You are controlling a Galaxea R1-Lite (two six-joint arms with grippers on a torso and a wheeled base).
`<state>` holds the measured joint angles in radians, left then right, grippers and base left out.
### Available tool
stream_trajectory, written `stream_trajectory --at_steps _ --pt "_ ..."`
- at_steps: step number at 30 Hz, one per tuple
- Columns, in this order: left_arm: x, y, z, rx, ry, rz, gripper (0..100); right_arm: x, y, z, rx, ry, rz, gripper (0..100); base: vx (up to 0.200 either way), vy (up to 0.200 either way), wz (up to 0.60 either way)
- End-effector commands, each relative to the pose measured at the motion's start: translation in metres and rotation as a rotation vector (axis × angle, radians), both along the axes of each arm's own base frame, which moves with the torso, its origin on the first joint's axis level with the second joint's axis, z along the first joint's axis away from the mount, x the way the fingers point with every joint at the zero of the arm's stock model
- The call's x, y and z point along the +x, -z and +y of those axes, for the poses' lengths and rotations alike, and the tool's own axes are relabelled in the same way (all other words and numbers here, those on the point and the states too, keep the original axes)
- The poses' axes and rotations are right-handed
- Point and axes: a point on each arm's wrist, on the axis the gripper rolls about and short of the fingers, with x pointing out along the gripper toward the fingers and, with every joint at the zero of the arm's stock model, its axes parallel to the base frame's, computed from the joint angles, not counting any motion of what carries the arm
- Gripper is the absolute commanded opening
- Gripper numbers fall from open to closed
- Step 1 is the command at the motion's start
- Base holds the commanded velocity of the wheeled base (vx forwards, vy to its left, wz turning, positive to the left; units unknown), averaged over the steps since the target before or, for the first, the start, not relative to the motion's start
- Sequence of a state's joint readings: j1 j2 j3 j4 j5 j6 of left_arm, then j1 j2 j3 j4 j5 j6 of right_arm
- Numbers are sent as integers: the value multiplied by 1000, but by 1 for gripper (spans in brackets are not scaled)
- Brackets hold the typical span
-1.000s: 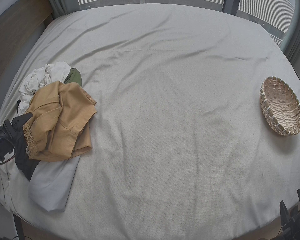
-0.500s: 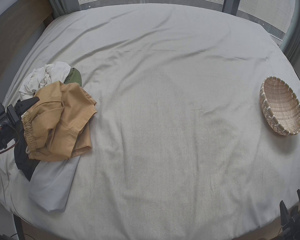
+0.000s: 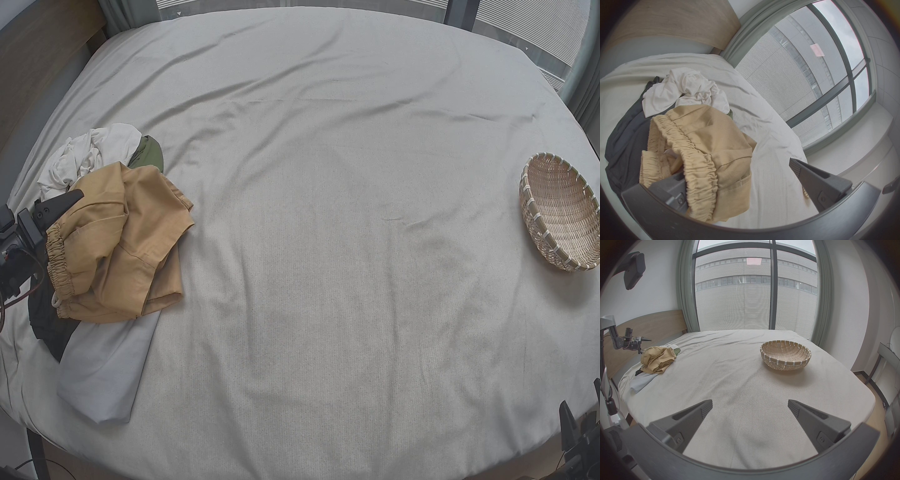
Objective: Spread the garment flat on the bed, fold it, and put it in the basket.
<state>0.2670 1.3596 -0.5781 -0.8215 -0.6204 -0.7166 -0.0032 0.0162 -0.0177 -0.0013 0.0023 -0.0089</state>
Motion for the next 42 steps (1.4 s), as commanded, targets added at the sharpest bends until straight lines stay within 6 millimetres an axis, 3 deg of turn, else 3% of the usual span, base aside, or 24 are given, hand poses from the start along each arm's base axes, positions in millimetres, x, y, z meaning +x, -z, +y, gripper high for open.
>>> stream_trajectory --at_steps 1,5,6,20,24,28,29,32,42 --pt "8 6 -3 -5 22 14 100 0 5 0 0 -1 0 100 0 0 0" --pt "12 8 -7 -4 38 16 100 0 5 0 0 -1 1 100 0 0 0" --pt "12 8 -7 -4 36 18 0 0 5 0 0 -1 0 100 0 0 0" --pt "10 6 -8 -10 53 9 0 0 5 0 1 -1 1 100 0 0 0" --pt "-12 -17 -17 -45 112 -69 0 0 5 0 1 -1 1 100 0 0 0" --pt "-51 -54 -33 -147 284 -154 0 0 5 0 1 -1 0 100 0 0 0" --pt "-70 -65 -41 -174 387 -168 0 0 5 0 1 -1 0 100 0 0 0" --pt "-88 -72 -52 -187 521 -176 0 0 5 0 1 -1 1 100 0 0 0" --pt "-95 -84 -70 -163 617 -261 0 0 5 0 0 1 1 100 0 0 0"
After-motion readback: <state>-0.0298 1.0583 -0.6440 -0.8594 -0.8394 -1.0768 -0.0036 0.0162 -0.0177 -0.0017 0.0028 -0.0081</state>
